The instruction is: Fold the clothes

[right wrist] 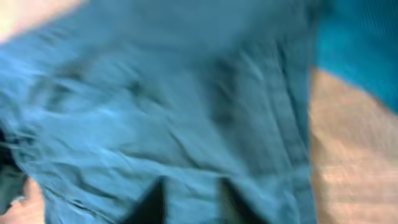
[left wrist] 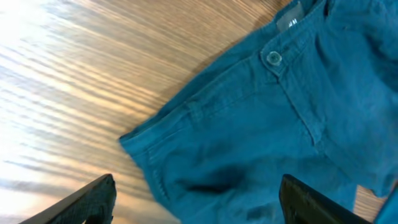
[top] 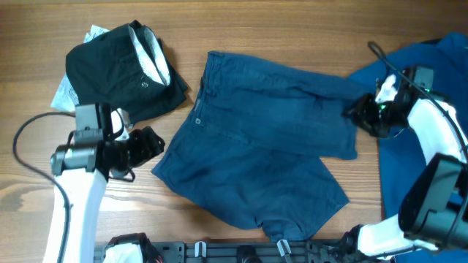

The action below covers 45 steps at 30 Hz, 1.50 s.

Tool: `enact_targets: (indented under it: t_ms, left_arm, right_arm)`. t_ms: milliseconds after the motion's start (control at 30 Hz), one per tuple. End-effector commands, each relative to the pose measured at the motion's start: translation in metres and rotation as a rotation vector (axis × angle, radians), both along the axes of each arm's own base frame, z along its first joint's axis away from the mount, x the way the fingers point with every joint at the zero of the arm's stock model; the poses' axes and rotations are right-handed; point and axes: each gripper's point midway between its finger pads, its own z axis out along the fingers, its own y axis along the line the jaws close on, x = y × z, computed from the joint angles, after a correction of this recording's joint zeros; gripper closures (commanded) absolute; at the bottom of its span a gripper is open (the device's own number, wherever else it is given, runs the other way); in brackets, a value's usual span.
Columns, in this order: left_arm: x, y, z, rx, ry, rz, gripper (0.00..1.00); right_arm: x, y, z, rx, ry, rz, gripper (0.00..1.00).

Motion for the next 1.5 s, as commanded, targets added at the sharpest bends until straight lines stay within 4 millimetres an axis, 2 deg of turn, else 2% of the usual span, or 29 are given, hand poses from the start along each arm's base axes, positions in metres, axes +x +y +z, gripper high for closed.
enact_targets:
  t_ms: [0,167,467,500,567,667,733,833,900,967,1067,1133,1200,1267,1333,1400,1467]
  left_arm:
    - [0.014,-0.023,0.005,-0.135,-0.063,-0.074,0.21]
    - [0.022,-0.025,0.022,-0.141,-0.146,-0.087,0.20]
    - [0.018,-0.026,0.047,-0.125,-0.248,-0.095,0.12]
    - [0.018,-0.026,0.051,-0.123,-0.265,-0.096,0.12]
    - [0.018,-0.026,0.061,-0.116,-0.307,-0.100,0.10]
    - [0.018,-0.026,0.074,-0.109,-0.351,-0.103,0.09]
    - [0.018,-0.026,0.081,-0.105,-0.375,-0.105,0.08]
    - [0.016,-0.026,0.086,-0.101,-0.398,-0.106,0.07]
    - [0.015,-0.026,0.090,-0.099,-0.411,-0.108,0.07]
    - [0.014,-0.026,0.092,-0.098,-0.420,-0.108,0.07]
    - [0.013,-0.027,0.092,-0.098,-0.419,-0.108,0.07]
    - [0.013,-0.027,0.092,-0.098,-0.419,-0.108,0.06]
    - [0.013,-0.026,0.092,-0.097,-0.419,-0.108,0.04]
    - [0.014,-0.026,0.092,-0.097,-0.423,-0.109,0.02]
    - [0.015,-0.026,0.093,-0.095,-0.429,-0.109,0.01]
    - [0.016,-0.026,0.095,-0.094,-0.437,-0.109,0.01]
    - [0.016,-0.026,0.095,-0.094,-0.439,-0.109,0.01]
  right_arm:
    - [0.013,0.025,0.006,0.016,-0.024,0.026,0.96]
    - [0.025,0.051,-0.036,-0.116,0.059,0.019,0.96]
    - [0.046,0.081,-0.116,-0.089,0.154,-0.118,0.96]
    - [0.052,0.087,-0.125,-0.071,0.160,-0.140,0.96]
    - [0.076,0.112,-0.137,0.025,0.111,-0.150,0.96]
    - [0.118,0.155,-0.133,0.184,-0.010,-0.147,0.96]
    - [0.144,0.183,-0.118,0.270,-0.100,-0.110,0.96]
    - [0.169,0.204,-0.094,0.289,-0.190,-0.052,0.96]
    - [0.190,0.221,-0.060,0.301,-0.303,0.058,0.95]
    - [0.202,0.231,-0.027,0.319,-0.376,0.193,0.96]
    - [0.209,0.214,0.010,0.285,-0.399,0.297,0.96]
    - [0.205,0.186,0.038,0.239,-0.405,0.347,0.86]
    - [0.196,0.158,0.057,0.202,-0.395,0.349,0.81]
    - [0.179,0.129,0.074,0.170,-0.369,0.343,0.79]
    - [0.161,0.098,0.083,0.117,-0.307,0.295,0.76]
    - [0.145,0.073,0.088,0.064,-0.244,0.241,0.75]
    - [0.122,0.059,0.092,0.042,-0.192,0.249,0.74]
